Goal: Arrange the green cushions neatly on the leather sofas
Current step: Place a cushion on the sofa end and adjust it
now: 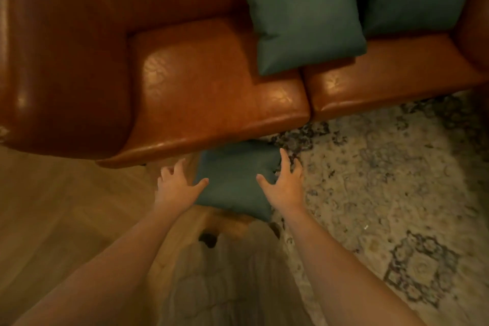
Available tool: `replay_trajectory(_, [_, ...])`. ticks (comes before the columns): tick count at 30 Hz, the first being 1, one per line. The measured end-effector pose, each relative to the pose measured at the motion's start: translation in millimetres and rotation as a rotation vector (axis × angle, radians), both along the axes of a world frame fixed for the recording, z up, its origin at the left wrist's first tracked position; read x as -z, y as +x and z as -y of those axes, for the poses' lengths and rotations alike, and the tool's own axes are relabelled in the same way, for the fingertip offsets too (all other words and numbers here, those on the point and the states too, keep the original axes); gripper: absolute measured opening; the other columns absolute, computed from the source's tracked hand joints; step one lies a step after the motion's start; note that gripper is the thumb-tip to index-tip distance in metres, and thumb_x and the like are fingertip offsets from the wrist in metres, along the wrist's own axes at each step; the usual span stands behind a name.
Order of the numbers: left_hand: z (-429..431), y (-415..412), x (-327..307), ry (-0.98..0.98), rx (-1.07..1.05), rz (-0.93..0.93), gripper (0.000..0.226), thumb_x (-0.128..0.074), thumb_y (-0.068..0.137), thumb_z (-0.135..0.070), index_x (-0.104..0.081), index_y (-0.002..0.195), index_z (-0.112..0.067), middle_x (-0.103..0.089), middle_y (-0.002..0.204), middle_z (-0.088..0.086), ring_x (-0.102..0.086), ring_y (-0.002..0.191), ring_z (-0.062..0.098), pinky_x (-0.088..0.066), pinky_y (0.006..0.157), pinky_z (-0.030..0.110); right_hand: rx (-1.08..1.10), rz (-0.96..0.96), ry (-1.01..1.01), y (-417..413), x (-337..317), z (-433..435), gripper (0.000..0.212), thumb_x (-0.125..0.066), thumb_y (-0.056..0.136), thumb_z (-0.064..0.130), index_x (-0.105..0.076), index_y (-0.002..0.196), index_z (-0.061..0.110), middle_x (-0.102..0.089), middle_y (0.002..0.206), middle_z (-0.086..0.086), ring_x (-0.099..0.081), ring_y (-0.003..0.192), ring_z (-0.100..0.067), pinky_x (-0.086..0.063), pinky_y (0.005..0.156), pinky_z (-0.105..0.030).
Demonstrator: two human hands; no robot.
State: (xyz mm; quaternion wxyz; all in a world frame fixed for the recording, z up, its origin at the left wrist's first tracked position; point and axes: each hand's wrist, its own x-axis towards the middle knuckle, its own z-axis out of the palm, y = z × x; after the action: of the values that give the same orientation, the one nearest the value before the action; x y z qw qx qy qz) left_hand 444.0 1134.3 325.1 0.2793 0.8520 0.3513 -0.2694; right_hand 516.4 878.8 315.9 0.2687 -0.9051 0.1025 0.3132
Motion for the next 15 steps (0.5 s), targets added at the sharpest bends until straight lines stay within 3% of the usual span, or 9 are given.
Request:
replay_trajectory(9, [-5, -9, 241, -0.016, -0.039, -0.209, 0.099, -0.071, 0.088, -0.063, -0.026, 0.161, -0.013, -0.034, 0.16, 0.025, -0.037, 0.143, 0.047, -0.037, 0.114, 0.058, 0.09, -0.056, -0.112, -17, 244, 10, 0.103, -0.061, 0.095, 0.068, -0.001, 0.169, 0.028, 0.002, 0.176, -0.015, -0.008, 0.16, -0.042, -0.027, 0.123, -0.057])
replay_trajectory(15, [-14, 14, 362, 0.009, -0.016, -0.214, 0.092, -0.073, 0.091, -0.056, -0.037, 0.156, -0.002, -0.041, 0.155, 0.03, -0.042, 0.142, 0.045, -0.037, 0.111, 0.049, 0.242, -0.139, -0.058, -19, 386, 29, 0.108, -0.066, 0.089, 0.071, -0.006, 0.169, 0.03, -0.001, 0.175, -0.015, -0.008, 0.16, -0.043, -0.027, 0.123, -0.064])
